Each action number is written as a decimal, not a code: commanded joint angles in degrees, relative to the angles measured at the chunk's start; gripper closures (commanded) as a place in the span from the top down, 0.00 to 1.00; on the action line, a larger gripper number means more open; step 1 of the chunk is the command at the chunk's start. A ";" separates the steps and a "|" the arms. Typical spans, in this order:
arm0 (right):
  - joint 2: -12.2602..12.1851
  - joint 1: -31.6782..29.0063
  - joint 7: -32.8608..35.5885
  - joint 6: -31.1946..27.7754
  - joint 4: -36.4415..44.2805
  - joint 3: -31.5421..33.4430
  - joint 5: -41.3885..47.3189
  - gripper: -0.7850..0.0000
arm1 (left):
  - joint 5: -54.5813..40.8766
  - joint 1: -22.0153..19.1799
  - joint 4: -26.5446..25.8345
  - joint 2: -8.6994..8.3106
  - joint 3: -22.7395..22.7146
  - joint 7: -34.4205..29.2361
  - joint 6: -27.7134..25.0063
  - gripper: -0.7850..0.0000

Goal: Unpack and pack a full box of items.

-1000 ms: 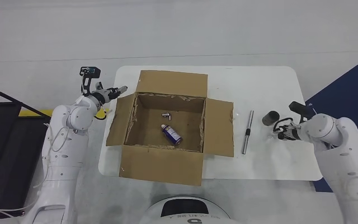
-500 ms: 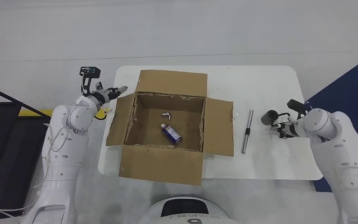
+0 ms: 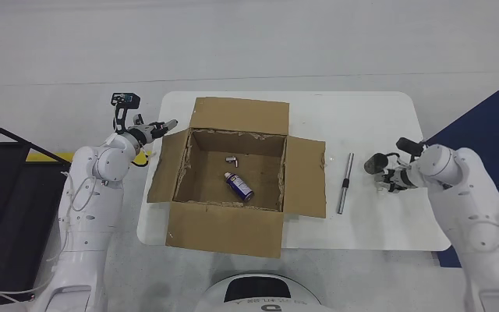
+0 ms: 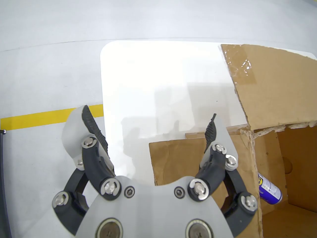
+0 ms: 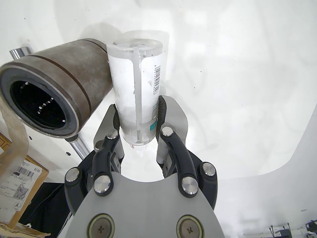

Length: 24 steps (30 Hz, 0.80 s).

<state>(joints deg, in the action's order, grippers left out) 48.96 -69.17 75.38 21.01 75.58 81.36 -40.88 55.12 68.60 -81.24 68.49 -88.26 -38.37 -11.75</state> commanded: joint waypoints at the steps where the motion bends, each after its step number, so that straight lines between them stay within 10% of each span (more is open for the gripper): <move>1: 0.01 0.34 0.20 -0.08 -0.59 -0.05 0.02 0.08 | 0.00 0.00 0.00 0.00 0.00 0.00 0.00 1.00; 13: -1.54 -7.43 -3.75 -6.19 3.85 15.53 12.74 0.00 | 0.00 0.00 0.00 0.00 0.00 0.00 0.00 1.00; 24: -0.47 -26.20 -7.95 -27.86 28.10 30.58 42.32 0.00 | 0.00 0.00 0.00 0.00 0.00 0.00 0.00 1.00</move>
<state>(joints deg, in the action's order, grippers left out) 48.44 -95.05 66.87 -5.94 101.51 113.06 0.26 55.12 68.60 -81.24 68.49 -88.26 -38.37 -11.75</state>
